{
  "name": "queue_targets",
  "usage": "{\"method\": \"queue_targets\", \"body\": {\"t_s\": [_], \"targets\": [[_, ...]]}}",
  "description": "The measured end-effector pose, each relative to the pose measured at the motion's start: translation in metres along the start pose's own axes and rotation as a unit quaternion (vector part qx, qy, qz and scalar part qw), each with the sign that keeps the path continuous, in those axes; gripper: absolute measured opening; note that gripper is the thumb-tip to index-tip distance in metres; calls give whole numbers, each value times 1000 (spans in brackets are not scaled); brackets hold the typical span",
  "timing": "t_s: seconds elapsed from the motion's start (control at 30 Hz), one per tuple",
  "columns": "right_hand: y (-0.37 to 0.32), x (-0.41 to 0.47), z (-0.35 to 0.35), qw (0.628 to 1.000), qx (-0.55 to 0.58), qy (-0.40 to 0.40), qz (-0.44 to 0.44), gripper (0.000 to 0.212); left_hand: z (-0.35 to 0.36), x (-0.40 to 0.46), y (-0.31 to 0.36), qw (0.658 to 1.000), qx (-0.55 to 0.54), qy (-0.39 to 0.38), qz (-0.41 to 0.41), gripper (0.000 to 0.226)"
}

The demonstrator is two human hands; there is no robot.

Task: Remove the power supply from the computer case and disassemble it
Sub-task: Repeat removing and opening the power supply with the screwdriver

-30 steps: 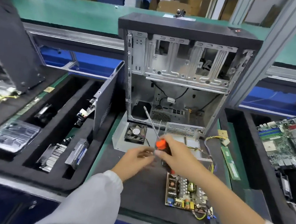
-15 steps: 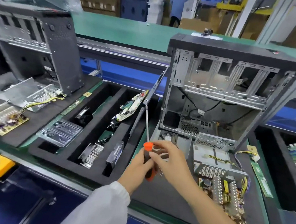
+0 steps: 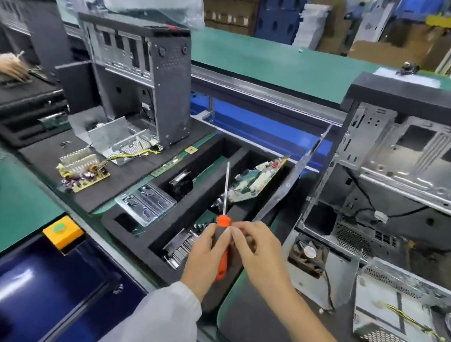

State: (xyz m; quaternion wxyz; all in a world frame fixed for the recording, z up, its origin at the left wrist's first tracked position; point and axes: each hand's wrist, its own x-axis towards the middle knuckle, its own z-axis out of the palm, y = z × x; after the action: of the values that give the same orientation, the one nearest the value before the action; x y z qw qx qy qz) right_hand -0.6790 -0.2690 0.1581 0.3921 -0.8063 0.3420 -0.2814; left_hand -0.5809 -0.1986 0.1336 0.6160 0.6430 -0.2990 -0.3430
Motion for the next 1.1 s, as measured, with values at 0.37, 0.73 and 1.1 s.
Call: {"method": "queue_targets", "body": {"t_s": [0.37, 0.73, 1.1], "targets": [[-61, 92, 113, 991, 38, -130, -9, 15, -126, 61, 1, 992, -44, 113, 15, 16], [-152, 207, 375, 970, -107, -215, -38, 34, -381, 165, -55, 972, -40, 226, -45, 17], [-166, 250, 474, 938, -156, -309, -14, 33, -553, 209, -151, 878, 243, 291, -293, 25]]}}
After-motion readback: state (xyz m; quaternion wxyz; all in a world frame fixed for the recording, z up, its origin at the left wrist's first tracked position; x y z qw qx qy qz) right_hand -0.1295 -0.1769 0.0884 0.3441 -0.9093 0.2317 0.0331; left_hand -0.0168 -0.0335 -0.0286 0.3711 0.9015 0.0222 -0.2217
